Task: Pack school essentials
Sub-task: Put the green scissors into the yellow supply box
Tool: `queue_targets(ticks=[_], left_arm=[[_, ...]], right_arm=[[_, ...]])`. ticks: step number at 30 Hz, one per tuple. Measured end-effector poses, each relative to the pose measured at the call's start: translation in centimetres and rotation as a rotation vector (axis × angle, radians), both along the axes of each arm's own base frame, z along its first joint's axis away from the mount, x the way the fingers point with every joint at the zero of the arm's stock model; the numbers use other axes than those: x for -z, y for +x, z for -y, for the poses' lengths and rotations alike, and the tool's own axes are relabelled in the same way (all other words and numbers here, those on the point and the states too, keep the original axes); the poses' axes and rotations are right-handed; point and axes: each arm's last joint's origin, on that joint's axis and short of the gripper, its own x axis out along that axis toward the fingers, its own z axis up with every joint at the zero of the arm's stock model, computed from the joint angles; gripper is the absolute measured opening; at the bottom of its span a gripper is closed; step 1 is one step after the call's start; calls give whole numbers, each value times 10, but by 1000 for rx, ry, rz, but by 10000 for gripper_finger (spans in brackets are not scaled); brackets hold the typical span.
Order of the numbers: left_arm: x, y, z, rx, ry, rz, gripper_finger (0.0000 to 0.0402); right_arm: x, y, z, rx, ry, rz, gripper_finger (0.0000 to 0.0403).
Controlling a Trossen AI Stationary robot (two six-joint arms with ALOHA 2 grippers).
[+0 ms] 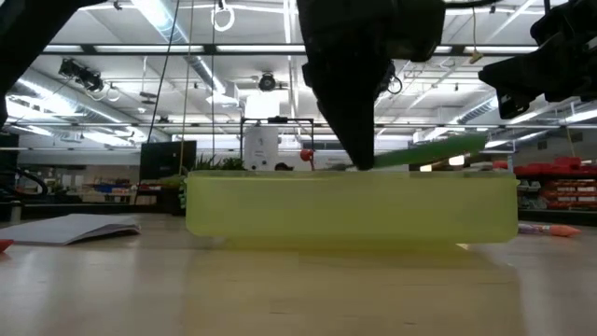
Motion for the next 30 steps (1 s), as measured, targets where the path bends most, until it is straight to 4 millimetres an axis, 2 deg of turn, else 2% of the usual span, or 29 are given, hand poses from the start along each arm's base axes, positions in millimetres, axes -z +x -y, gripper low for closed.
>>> queue_targets(ticks=[7, 16, 23, 30], left_arm=[[7, -6, -1, -41, 8, -79, 110], [7, -7, 0, -62, -1, -94, 110], [21, -6, 1, -60, 10, -133, 110], [23, -6, 1, -61, 11, -139, 110]], right_arm=[[0, 0, 0, 0, 0, 0, 51], [0, 0, 0, 0, 0, 1, 51], [0, 0, 0, 0, 0, 1, 51], [0, 0, 0, 0, 0, 1, 51]])
